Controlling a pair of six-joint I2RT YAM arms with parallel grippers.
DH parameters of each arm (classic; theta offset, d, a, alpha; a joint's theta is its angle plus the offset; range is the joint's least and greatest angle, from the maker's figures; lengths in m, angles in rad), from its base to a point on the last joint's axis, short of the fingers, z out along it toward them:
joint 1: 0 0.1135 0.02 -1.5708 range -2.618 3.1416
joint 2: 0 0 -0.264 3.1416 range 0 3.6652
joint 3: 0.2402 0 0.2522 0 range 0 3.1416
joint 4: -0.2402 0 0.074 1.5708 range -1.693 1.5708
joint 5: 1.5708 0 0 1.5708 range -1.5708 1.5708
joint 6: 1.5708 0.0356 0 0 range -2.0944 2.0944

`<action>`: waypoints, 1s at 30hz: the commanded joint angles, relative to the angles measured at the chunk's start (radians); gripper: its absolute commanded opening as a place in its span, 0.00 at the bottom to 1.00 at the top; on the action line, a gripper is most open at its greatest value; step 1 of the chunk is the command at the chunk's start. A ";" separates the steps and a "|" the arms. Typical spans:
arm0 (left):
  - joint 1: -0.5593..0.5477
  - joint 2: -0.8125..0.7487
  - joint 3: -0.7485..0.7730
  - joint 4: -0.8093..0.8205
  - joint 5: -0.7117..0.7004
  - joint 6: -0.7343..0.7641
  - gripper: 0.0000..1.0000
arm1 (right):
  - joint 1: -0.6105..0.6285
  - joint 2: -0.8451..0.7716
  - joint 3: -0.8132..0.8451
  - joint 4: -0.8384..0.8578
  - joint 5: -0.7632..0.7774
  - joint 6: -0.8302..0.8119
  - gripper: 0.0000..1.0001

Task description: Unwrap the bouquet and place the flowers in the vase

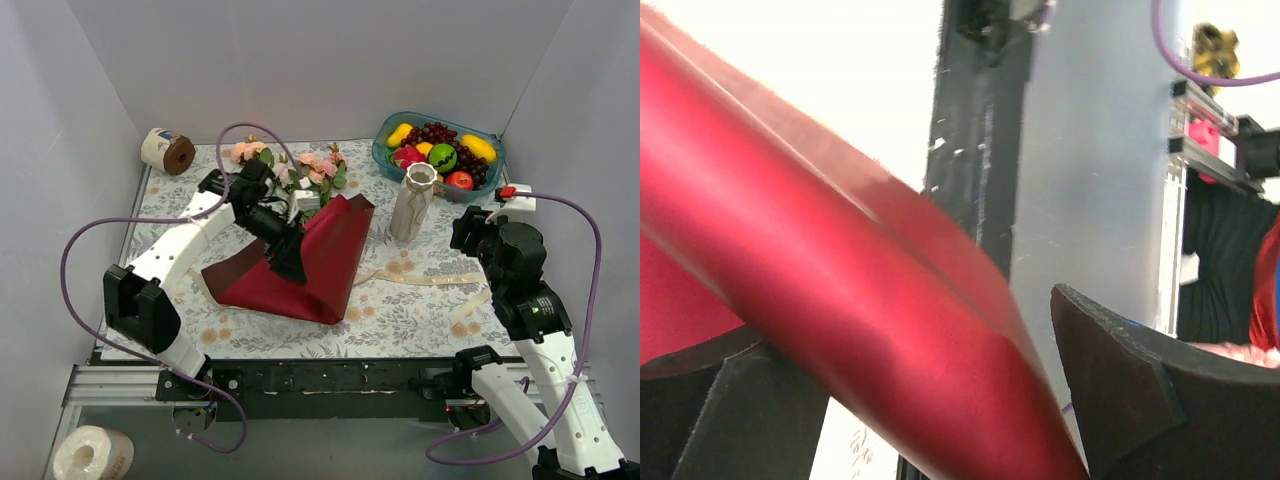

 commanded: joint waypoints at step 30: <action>-0.092 0.101 0.179 0.311 -0.203 -0.271 0.98 | 0.013 0.081 0.275 0.000 0.001 -0.068 0.69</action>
